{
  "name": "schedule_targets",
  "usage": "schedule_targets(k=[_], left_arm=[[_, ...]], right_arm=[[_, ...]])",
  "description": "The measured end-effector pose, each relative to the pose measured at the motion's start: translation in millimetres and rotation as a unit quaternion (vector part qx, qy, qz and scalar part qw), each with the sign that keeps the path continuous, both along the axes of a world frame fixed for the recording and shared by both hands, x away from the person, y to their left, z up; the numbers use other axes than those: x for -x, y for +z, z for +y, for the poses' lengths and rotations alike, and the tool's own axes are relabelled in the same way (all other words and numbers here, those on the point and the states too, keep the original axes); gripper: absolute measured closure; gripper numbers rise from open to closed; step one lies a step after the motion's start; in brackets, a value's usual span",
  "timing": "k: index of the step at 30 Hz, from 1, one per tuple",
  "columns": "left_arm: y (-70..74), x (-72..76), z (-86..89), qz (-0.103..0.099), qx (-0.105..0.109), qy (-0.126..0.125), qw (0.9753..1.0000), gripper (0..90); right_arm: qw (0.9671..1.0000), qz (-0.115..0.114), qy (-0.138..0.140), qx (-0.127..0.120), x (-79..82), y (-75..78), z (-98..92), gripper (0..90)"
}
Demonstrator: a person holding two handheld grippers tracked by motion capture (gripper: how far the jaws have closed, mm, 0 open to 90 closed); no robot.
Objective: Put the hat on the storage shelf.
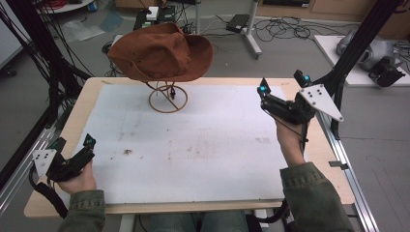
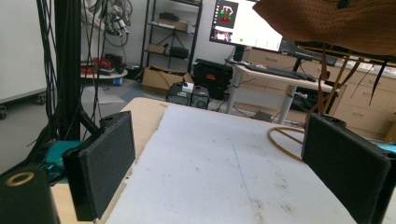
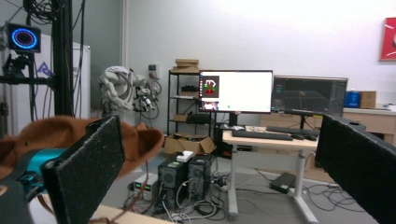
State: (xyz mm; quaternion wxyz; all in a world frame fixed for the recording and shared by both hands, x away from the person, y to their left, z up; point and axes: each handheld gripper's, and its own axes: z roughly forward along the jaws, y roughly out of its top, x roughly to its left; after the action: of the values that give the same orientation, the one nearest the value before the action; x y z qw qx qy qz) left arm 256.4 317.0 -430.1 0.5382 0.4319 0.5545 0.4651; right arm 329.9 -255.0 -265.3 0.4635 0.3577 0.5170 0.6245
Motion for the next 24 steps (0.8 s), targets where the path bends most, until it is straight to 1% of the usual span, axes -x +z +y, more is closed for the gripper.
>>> schedule_targets(k=[1,5,9,12,14,15,16,19,20,21,24], left_arm=[[0.1,0.2,-0.1,0.0,0.0,0.0,1.0,10.1],[-0.1,0.0,-1.2,0.001,-0.004,0.0,1.0,10.1],[-0.1,-0.3,-2.1,0.001,-0.007,0.002,1.0,10.1],[-0.4,-0.3,-2.3,0.003,-0.01,0.002,0.9999,10.1],[-0.5,-0.6,-3.0,0.003,-0.009,0.002,0.9999,10.1],[-0.6,-0.5,-3.6,0.004,-0.01,0.002,0.9999,10.1],[-0.6,-0.7,-4.4,0.004,-0.011,0.001,0.9999,10.1],[-0.4,-1.2,-6.5,0.003,-0.014,-0.001,0.9999,10.1],[-0.6,-1.1,-6.9,0.003,-0.015,0.0,0.9999,10.1],[-0.9,-0.9,-7.2,0.003,-0.016,0.002,0.9999,10.1],[-2.6,-0.6,-8.3,0.005,-0.019,0.006,0.9998,10.1]], right_arm=[[1.0,0.0,0.0,0.0,0.0,0.0,0.0,1.1],[0.9999,0.014,-0.007,-0.001,11.4,-19.4,-12.8,1.1],[0.9994,0.024,-0.022,-0.006,18.2,-34.0,-26.3,1.1],[0.9983,0.04,-0.041,-0.009,21.9,-47.7,-33.8,1.1],[0.9972,0.049,-0.056,-0.009,24.6,-59.7,-37.7,1.1],[0.9966,0.052,-0.064,-0.004,25.9,-66.5,-39.7,1.1],[0.9958,0.055,-0.073,-0.003,27.3,-73.5,-41.5,1.1],[0.9932,0.076,-0.087,-0.012,31.2,-95.4,-45.5,1.1],[0.9926,0.08,-0.092,-0.011,31.7,-102.2,-47.3,1.1],[0.9913,0.089,-0.095,-0.015,32.7,-108.3,-47.9,1.1],[0.9883,0.106,-0.109,-0.013,33.7,-124.9,-50.7,1.1]])
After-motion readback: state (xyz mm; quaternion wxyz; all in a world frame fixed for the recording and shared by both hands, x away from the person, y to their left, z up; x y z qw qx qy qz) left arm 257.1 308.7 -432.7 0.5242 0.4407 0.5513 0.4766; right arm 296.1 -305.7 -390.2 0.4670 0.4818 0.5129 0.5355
